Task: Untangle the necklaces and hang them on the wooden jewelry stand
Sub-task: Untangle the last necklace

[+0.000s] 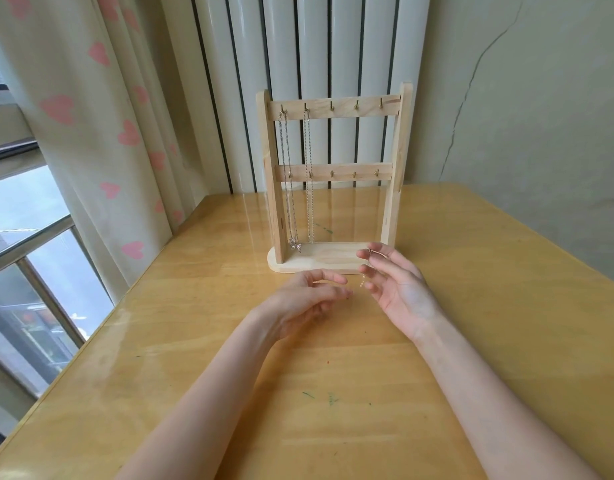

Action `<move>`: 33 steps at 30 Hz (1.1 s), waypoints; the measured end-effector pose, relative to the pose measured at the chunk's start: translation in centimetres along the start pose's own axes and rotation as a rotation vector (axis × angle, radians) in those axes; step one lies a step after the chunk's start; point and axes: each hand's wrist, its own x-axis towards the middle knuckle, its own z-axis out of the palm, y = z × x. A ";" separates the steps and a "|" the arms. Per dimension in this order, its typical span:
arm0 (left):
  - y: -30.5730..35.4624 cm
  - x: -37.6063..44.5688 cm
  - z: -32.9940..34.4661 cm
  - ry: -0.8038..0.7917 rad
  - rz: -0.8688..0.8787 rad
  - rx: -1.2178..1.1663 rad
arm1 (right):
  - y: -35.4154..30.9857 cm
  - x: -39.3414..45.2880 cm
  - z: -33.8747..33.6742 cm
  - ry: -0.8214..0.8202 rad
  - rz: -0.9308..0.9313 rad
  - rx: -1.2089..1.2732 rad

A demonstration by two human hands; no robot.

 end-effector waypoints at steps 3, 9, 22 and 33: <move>-0.2 0.0 0.2 0.045 0.026 0.086 | 0.0 0.1 0.0 0.014 -0.013 0.000; -0.3 0.0 0.2 0.098 0.064 0.203 | 0.1 0.1 -0.2 0.032 -0.041 0.006; -0.1 0.1 -0.1 0.113 0.067 0.049 | 1.9 0.8 -0.6 0.179 -0.216 -0.804; -0.1 0.2 -0.1 0.184 0.077 -0.032 | 2.7 1.2 -0.4 0.033 -0.351 -0.979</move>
